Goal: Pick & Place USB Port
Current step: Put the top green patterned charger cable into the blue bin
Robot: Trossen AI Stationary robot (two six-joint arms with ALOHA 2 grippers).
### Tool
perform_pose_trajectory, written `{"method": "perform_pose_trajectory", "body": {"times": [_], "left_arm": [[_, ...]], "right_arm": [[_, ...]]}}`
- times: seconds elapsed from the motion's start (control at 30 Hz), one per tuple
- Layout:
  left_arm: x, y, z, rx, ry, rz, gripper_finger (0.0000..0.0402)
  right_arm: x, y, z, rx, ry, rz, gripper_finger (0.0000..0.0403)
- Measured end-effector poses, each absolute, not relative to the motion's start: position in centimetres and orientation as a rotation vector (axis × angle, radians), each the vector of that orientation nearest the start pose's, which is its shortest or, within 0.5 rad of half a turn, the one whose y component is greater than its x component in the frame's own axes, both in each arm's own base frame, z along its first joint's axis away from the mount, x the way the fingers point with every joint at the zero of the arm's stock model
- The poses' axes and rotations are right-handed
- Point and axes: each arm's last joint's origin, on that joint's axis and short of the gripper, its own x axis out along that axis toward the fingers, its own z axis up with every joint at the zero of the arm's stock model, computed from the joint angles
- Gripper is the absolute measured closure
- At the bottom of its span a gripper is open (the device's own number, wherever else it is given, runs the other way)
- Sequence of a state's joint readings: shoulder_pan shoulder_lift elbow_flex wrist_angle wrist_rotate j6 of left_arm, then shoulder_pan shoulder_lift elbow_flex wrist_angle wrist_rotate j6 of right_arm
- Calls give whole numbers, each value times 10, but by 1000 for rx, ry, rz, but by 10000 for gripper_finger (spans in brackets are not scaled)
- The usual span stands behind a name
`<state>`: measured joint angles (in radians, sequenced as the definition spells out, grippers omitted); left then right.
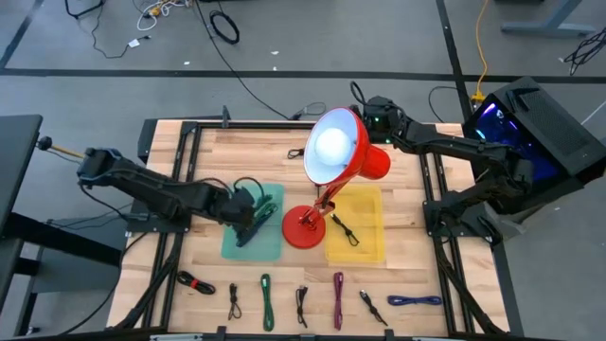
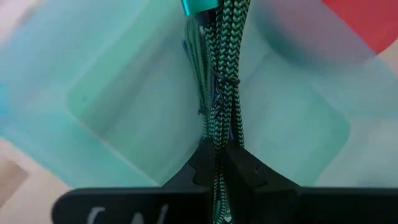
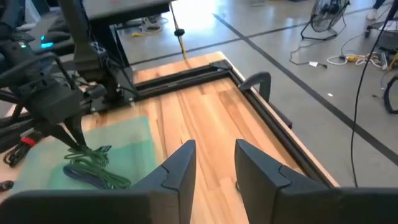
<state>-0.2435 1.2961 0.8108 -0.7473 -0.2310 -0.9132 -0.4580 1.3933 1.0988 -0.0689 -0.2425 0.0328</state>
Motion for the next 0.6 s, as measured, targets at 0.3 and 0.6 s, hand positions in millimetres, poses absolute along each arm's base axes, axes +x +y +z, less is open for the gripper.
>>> {"method": "perform_pose_trajectory", "body": {"times": [0.3, 0.6], "left_arm": [[231, -54, 184, -491, 1182, 516, 381], [235, -52, 184, -409, 1136, 524, 278]], "right_arm": [[285, -133, 313, 147, 363, -215, 289], [284, -132, 306, 125, 385, -217, 289]]}}
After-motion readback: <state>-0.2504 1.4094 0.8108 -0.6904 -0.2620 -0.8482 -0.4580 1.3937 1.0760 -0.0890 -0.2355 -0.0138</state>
